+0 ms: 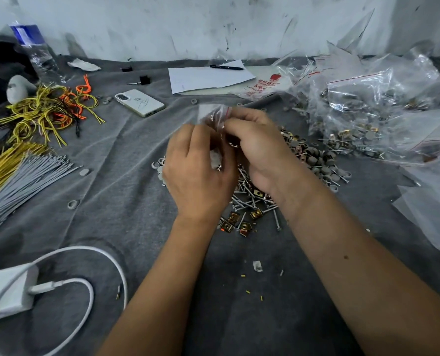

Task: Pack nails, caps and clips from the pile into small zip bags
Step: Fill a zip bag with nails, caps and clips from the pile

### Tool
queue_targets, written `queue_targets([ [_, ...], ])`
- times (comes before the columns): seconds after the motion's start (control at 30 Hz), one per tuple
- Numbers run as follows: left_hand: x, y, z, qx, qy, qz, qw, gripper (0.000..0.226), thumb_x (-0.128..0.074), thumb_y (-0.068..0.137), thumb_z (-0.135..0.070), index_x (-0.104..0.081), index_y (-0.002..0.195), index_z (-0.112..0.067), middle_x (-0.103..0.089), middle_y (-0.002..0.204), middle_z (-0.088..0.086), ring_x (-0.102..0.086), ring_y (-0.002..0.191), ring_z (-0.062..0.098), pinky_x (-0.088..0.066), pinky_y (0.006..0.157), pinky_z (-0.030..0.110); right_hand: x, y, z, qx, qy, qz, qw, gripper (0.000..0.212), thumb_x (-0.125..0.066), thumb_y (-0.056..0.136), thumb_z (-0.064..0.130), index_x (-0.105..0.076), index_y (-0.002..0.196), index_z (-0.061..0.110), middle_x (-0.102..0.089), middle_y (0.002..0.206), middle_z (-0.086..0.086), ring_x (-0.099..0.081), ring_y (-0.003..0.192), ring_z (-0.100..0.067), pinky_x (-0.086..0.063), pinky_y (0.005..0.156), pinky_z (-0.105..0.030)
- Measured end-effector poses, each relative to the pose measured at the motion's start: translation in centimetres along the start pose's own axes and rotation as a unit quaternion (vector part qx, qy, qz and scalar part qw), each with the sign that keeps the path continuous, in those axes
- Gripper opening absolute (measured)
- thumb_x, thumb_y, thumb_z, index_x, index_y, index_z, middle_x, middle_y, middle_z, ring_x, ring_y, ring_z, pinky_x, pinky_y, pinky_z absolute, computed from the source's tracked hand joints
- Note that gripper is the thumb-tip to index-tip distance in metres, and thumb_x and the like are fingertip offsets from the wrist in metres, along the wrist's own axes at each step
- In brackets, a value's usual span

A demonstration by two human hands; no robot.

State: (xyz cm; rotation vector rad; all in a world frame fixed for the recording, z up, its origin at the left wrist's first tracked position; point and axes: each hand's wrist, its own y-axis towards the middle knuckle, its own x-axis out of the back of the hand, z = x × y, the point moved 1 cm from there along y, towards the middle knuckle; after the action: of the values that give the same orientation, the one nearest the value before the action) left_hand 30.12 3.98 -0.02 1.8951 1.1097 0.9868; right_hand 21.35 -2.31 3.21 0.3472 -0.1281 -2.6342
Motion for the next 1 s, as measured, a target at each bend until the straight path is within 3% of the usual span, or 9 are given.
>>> queue_targets([
  [0.13,0.5,0.4,0.2,-0.024,0.009,-0.036,0.999,0.018,-0.068,0.085,-0.012,-0.058,0.075,-0.002,-0.058,0.074,0.012,-0.054,0.07,0.031,-0.039,0.062,0.036,0.1,0.3,-0.2,0.004,0.036,0.061,0.997,0.025,-0.065,0.089,-0.002,-0.08,0.092,0.017,-0.078,0.087,-0.003,-0.073,0.083,-0.013,-0.059,0.076,-0.026],
  [0.3,0.5,0.1,0.7,0.044,0.056,0.028,0.997,0.02,-0.068,0.076,-0.017,-0.052,0.069,-0.008,-0.056,0.069,0.007,-0.051,0.064,0.029,-0.034,0.051,0.039,2.7,0.1,-2.4,0.052,-0.337,-0.064,0.938,0.012,-0.082,0.084,0.007,-0.076,0.094,0.011,-0.076,0.081,-0.002,-0.073,0.075,-0.012,-0.061,0.069,-0.033],
  [0.4,0.5,0.2,0.5,0.041,0.068,0.029,0.996,0.017,-0.068,0.074,-0.011,-0.052,0.068,-0.008,-0.056,0.068,0.005,-0.051,0.063,0.026,-0.029,0.052,0.035,3.2,-0.5,-2.7,0.071,-0.415,-0.092,0.902,0.012,-0.085,0.084,0.02,-0.076,0.087,0.013,-0.073,0.074,0.004,-0.069,0.067,-0.005,-0.056,0.062,-0.024],
  [0.53,1.1,0.6,-0.3,-0.112,0.011,-0.056,0.992,0.021,-0.065,0.072,0.008,-0.051,0.061,-0.003,-0.053,0.061,0.011,-0.046,0.058,0.031,-0.032,0.054,0.041,1.7,-0.9,-2.1,0.053,-0.082,0.026,0.995,0.008,-0.071,0.091,0.001,-0.072,0.099,0.002,-0.075,0.089,-0.01,-0.071,0.081,-0.018,-0.061,0.077,-0.034],
  [0.6,1.4,0.8,-0.8,-0.165,-0.008,-0.097,0.981,0.025,-0.06,0.077,0.009,-0.05,0.058,-0.004,-0.052,0.06,0.012,-0.044,0.057,0.031,-0.032,0.055,0.042,0.7,-0.7,-1.3,0.016,0.153,0.116,0.981,0.014,-0.063,0.093,-0.002,-0.07,0.104,0.003,-0.072,0.092,-0.009,-0.07,0.083,-0.017,-0.059,0.078,-0.028],
  [0.67,1.4,0.7,-1.4,-0.146,0.016,-0.08,0.986,0.024,-0.058,0.078,0.007,-0.05,0.06,-0.006,-0.054,0.062,0.011,-0.046,0.06,0.031,-0.033,0.053,0.043,0.2,-0.3,-1.0,-0.016,0.216,0.138,0.966,0.013,-0.061,0.093,0.001,-0.07,0.101,0.007,-0.071,0.088,-0.006,-0.068,0.08,-0.013,-0.058,0.075,-0.025],
  [0.77,0.5,0.1,-0.9,-0.003,0.103,0.109,0.989,0.017,-0.064,0.076,-0.004,-0.05,0.07,-0.012,-0.059,0.071,0.007,-0.054,0.068,0.033,-0.035,0.051,0.041,1.1,0.2,-1.9,-0.015,-0.135,0.007,0.991,0.008,-0.069,0.091,0.004,-0.072,0.087,0.01,-0.072,0.08,-0.008,-0.068,0.079,-0.013,-0.059,0.078,-0.038],
  [0.9,-0.5,-0.6,1.3,0.066,0.109,0.23,0.965,0.01,-0.06,0.084,-0.013,-0.053,0.076,-0.013,-0.062,0.076,0.007,-0.059,0.076,0.034,-0.046,0.061,0.043,3.6,-0.6,-3.0,0.008,-0.439,-0.105,0.892,0.009,-0.077,0.09,0.022,-0.071,0.089,0.015,-0.072,0.079,0.004,-0.068,0.072,-0.008,-0.057,0.072,-0.026],
  [1.0,-1.2,-0.9,1.7,0.075,0.085,0.261,0.959,0.005,-0.059,0.083,-0.012,-0.055,0.083,-0.014,-0.063,0.079,0.005,-0.059,0.077,0.032,-0.046,0.062,0.042,4.9,-2.0,-2.1,0.078,-0.545,-0.046,0.833,0.012,-0.08,0.087,0.026,-0.069,0.082,0.026,-0.064,0.073,0.016,-0.06,0.067,0.003,-0.046,0.061,-0.011],
])
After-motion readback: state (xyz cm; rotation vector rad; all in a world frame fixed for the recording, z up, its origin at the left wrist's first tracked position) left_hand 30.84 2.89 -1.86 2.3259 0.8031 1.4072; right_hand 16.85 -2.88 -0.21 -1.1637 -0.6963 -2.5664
